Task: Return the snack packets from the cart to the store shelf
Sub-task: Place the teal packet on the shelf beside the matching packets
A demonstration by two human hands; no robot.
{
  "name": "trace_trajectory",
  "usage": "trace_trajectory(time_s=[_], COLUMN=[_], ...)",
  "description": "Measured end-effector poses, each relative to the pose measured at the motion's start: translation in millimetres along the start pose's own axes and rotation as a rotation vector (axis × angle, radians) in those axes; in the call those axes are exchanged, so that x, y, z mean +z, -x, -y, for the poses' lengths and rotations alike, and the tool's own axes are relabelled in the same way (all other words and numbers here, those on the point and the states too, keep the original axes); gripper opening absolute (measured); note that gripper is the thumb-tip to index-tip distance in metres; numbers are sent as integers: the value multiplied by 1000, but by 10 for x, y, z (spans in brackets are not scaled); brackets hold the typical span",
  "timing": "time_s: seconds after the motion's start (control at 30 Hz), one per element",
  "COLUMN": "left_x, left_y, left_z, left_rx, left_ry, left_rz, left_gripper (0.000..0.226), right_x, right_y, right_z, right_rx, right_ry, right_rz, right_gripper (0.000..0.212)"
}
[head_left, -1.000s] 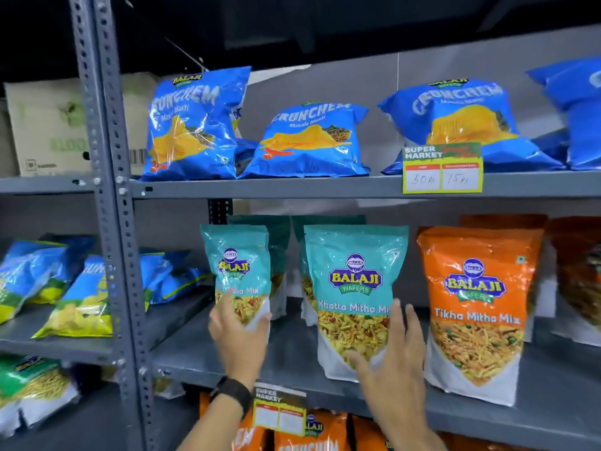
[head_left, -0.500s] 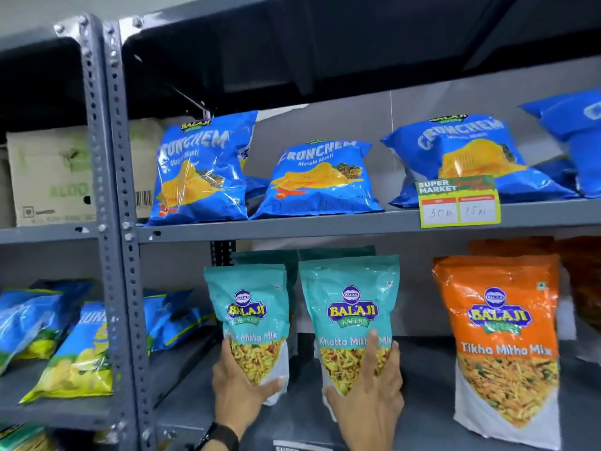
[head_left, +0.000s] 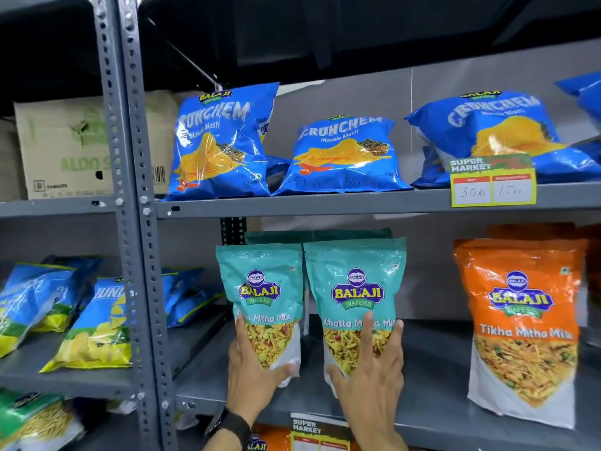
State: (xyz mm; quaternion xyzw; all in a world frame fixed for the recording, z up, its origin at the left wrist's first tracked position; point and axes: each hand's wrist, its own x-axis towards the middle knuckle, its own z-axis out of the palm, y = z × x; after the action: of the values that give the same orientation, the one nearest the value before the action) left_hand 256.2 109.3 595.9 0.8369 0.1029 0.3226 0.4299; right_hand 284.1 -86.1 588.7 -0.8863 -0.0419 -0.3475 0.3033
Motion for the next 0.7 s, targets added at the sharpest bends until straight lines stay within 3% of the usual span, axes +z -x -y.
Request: trace_trajectory(time_s=[0.47, 0.67, 0.7], left_x=[0, 38, 127], left_y=[4, 15, 114], left_z=[113, 78, -185], left_rx=[46, 38, 55], left_ry=[-111, -199, -211], left_rz=[-3, 47, 15], left_gripper=[147, 146, 146], right_x=[61, -5, -187], right_y=[113, 77, 10], right_z=[180, 93, -89], right_rx=[66, -11, -35], right_ry=[41, 32, -6], right_rz=[-11, 76, 87], right_gripper=[128, 132, 131])
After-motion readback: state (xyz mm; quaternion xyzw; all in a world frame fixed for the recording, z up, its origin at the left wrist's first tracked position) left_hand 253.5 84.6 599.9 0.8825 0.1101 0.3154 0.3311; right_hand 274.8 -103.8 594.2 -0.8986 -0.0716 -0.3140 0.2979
